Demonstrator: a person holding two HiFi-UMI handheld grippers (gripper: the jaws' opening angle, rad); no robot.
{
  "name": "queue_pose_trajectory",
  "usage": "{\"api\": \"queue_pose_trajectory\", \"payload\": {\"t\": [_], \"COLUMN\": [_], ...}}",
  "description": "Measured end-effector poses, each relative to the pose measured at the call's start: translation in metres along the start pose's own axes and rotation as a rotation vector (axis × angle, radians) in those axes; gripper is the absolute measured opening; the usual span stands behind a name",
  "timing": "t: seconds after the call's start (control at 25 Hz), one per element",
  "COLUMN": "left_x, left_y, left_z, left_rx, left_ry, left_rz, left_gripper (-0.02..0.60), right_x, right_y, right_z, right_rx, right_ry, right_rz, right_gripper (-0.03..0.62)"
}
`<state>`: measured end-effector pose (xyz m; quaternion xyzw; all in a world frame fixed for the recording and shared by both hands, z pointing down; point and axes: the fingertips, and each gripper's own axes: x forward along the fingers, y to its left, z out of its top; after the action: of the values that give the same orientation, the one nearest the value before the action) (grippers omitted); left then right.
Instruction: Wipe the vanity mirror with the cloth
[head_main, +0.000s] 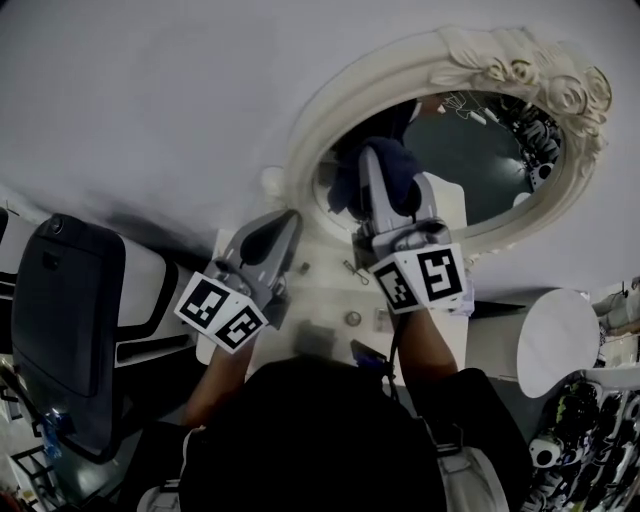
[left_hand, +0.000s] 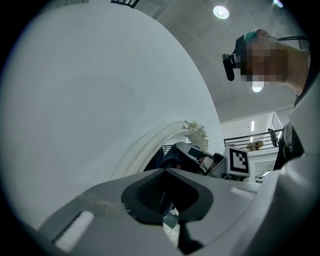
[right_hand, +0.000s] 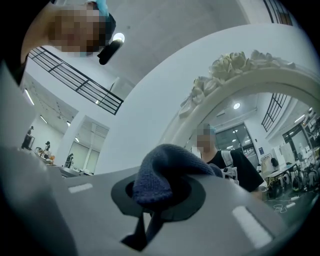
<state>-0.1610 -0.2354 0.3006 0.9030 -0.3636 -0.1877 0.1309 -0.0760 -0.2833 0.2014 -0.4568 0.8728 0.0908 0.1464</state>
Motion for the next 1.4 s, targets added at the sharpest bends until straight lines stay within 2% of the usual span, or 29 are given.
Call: {"api": "queue_pose_trajectory", "payload": {"t": [0.36, 0.8, 1.16, 1.4], "left_x": [-0.012, -0.030, -0.027, -0.019], "left_y": [-0.039, -0.067, -0.106, -0.139], "left_z": [-0.006, -0.037, -0.075, -0.119], "left_rx": [-0.010, -0.047, -0.027, 0.000], "left_ry": [0.008, 0.057, 0.101, 0.128], "left_rz": [-0.053, -0.098, -0.080, -0.054], "left_gripper": [0.002, 0.002, 0.002, 0.002], "right_x": [-0.054, -0.126, -0.205, -0.269], "right_y": [0.005, 0.009, -0.012, -0.030], "right_z": [0.031, 0.025, -0.004, -0.037], "right_rx": [-0.034, -0.027, 0.115, 0.195], "right_ry": [-0.006, 0.080, 0.151, 0.260], "right_rz": [-0.067, -0.170, -0.200, -0.200], "right_gripper": [0.028, 0.028, 0.028, 0.028]}}
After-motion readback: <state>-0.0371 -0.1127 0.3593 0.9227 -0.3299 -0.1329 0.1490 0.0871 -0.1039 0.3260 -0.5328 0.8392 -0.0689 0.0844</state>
